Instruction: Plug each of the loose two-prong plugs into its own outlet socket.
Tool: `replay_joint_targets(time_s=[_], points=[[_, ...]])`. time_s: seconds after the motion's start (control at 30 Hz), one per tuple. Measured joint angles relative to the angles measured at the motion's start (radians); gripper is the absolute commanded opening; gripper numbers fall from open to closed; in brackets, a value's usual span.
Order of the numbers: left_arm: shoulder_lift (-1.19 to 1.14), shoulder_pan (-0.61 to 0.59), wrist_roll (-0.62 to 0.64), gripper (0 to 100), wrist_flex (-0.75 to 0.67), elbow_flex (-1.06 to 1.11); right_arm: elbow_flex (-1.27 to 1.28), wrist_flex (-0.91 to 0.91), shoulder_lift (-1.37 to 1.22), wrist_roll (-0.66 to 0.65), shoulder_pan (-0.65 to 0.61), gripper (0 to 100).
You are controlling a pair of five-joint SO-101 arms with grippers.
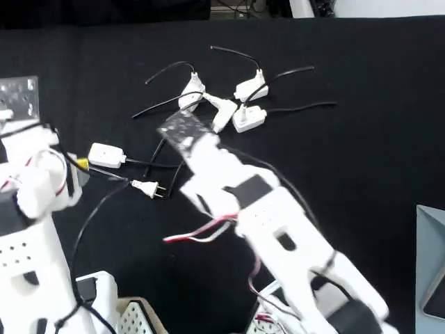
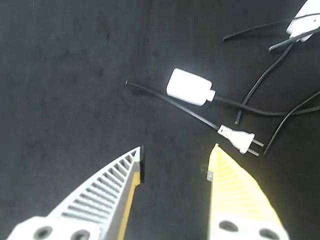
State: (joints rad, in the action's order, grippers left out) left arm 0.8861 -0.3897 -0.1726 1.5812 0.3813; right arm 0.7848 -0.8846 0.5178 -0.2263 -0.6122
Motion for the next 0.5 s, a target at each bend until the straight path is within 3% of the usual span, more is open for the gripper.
replay_joint_targets(time_s=[0.23, 0.5], points=[[0.187, 0.0, 0.055, 22, -0.109, 0.261, -0.187, 0.025, -0.311, 0.0, -0.118, 20.5], [0.408, 0.0, 0.115, 22, -0.218, 0.471, -0.437, 0.025, -0.643, 0.0, -0.167, 20.5]])
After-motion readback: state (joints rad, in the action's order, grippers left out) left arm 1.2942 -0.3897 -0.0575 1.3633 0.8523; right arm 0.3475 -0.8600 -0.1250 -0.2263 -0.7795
